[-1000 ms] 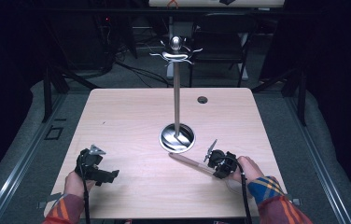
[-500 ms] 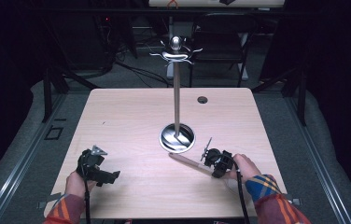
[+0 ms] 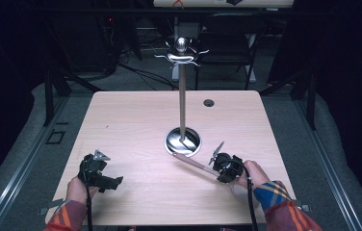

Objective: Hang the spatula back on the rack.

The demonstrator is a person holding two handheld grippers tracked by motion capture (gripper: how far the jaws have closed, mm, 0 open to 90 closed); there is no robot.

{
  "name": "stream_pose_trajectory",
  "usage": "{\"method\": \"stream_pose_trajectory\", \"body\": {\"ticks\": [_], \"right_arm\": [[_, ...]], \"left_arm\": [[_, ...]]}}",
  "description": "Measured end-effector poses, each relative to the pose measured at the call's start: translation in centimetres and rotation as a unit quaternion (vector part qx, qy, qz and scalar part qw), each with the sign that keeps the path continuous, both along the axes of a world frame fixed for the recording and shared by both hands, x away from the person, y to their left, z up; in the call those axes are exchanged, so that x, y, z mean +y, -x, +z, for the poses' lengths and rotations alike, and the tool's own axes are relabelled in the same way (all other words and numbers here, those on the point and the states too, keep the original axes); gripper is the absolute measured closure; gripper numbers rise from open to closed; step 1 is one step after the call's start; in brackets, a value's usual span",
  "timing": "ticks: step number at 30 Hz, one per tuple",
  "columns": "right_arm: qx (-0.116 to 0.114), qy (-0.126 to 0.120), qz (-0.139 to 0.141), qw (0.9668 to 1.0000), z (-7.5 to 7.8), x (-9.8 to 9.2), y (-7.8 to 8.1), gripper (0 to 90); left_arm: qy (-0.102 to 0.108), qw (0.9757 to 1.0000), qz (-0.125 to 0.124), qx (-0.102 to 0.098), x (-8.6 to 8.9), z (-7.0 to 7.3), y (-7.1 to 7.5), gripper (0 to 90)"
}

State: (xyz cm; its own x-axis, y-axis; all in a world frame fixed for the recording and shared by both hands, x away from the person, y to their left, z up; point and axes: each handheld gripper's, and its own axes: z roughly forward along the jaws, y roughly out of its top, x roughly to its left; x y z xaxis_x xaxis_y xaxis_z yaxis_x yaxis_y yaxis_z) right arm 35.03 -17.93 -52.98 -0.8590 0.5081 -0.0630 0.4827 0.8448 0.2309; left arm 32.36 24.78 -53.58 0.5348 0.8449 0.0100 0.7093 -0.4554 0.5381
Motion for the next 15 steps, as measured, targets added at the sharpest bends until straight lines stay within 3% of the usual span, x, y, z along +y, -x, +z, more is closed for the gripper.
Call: {"method": "stream_pose_trajectory", "body": {"ticks": [4, 5, 11, 15], "right_arm": [[-0.018, -0.018, -0.018, 0.9995, 0.7, -0.6, 0.2, 78.4], [-0.027, -0.034, -0.029, 0.9986, 0.9, -0.8, 0.2, 78.4], [-0.046, -0.039, -0.054, 0.9967, 1.4, -0.9, 0.0, 78.4], [-0.058, -0.062, -0.072, 0.9937, 1.5, -0.9, 0.0, 78.3]], "left_arm": [[-0.002, 1.0000, 0.000, -0.001, 0.0, 0.0, 0.0, 0.5], [-0.002, 1.0000, 0.000, -0.001, 0.0, 0.0, 0.0, 0.5], [-0.003, 1.0000, -0.001, -0.002, 0.0, 0.0, 0.0, 0.5], [-0.002, 1.0000, -0.001, -0.002, 0.0, 0.0, 0.0, 0.5]]}}
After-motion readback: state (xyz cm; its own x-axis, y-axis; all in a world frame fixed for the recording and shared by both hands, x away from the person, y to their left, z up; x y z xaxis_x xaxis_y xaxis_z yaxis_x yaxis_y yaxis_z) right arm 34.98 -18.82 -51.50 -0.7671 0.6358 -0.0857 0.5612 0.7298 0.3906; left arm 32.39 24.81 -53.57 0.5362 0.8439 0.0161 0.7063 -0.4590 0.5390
